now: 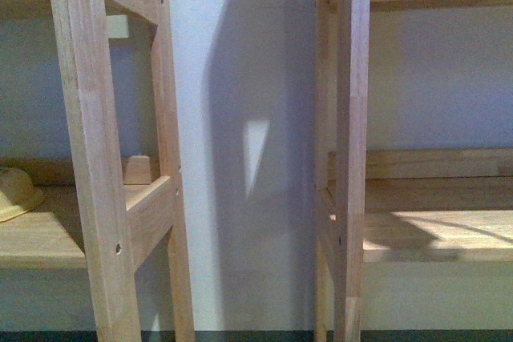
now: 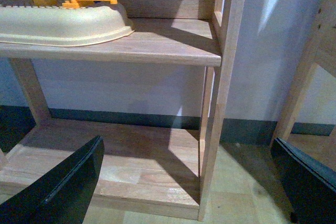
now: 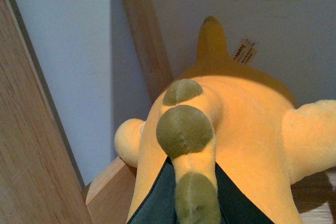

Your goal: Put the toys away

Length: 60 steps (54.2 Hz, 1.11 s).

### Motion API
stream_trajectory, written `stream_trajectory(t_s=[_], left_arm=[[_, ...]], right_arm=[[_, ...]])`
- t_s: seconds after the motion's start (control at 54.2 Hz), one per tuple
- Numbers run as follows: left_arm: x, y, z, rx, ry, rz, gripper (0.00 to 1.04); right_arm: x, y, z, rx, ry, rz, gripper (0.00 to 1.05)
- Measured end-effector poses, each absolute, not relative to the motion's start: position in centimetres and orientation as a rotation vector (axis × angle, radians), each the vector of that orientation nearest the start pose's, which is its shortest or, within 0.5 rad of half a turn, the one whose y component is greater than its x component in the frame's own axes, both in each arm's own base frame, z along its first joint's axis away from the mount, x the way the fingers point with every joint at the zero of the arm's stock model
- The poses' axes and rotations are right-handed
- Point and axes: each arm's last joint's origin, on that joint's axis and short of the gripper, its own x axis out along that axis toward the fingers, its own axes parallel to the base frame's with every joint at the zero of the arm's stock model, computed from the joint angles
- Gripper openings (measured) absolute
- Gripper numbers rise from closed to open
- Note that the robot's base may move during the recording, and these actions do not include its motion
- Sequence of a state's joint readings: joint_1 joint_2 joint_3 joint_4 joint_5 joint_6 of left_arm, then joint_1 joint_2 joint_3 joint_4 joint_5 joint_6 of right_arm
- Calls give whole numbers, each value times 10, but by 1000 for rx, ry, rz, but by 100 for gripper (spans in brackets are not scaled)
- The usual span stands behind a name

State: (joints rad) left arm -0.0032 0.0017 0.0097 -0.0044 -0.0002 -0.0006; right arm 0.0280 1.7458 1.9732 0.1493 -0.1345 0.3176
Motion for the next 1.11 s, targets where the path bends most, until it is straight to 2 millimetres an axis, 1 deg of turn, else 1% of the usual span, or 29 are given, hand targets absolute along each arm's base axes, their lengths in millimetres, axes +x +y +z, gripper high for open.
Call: stream_trajectory(t_s=[0.332,0.646,0.83,0.941,0.996,1.107], left_arm=[[97,0,166,-1,-4,-3,99],[97,0,166,-1,-4,-3,99],[97,0,166,-1,-4,-3,99],[97,0,166,-1,-4,-3,99],[97,0,166,-1,-4,-3,99],[97,0,166,-1,-4,-3,99]], right_arm=[[379,11,513,275,-345,196,99],[375,7,521,267,-364,184,98],[366,1,528,261,-387,182,98],[354,-5,538,260,-416,168,98],[342,-10,546,260,-431,136,98],[326,-17,554,255,-452,89,98]])
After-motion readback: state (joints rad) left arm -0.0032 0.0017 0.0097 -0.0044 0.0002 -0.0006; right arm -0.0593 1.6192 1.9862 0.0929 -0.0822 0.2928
